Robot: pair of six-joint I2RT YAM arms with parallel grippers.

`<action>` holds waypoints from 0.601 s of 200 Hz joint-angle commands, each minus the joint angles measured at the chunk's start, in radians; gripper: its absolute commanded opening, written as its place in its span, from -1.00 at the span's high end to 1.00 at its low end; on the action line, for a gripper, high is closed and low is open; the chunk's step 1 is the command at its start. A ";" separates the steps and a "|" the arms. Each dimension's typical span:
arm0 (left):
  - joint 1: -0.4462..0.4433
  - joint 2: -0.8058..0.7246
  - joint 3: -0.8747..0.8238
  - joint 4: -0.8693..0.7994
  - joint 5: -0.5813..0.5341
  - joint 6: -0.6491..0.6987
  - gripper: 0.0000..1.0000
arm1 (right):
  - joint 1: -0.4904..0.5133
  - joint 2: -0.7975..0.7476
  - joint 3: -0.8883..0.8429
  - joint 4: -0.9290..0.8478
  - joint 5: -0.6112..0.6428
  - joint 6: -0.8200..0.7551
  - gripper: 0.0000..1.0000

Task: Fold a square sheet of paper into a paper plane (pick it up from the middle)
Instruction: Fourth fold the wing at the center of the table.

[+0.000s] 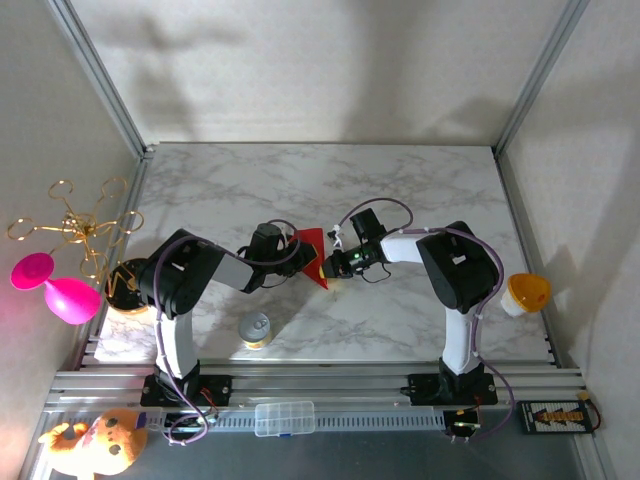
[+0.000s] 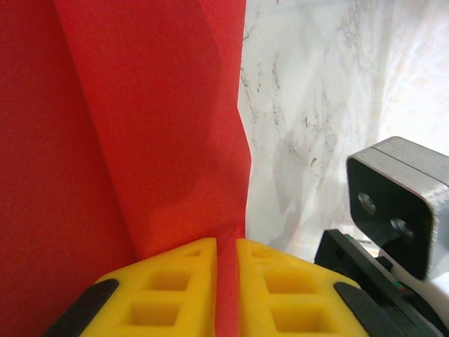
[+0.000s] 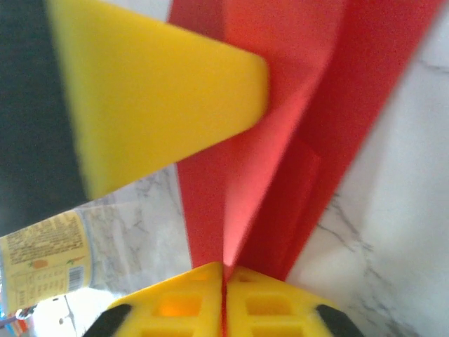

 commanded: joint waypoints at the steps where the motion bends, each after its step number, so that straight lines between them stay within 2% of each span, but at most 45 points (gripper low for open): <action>1: 0.006 -0.072 0.007 -0.034 -0.014 0.015 0.64 | -0.014 0.032 -0.011 -0.100 0.167 -0.040 0.90; 50: 0.018 -0.148 -0.009 -0.159 -0.062 0.097 0.55 | -0.014 0.035 0.000 -0.127 0.187 -0.192 0.95; 120: 0.029 -0.216 -0.109 -0.157 -0.104 0.104 0.54 | -0.015 0.008 0.007 -0.143 0.181 -0.341 0.98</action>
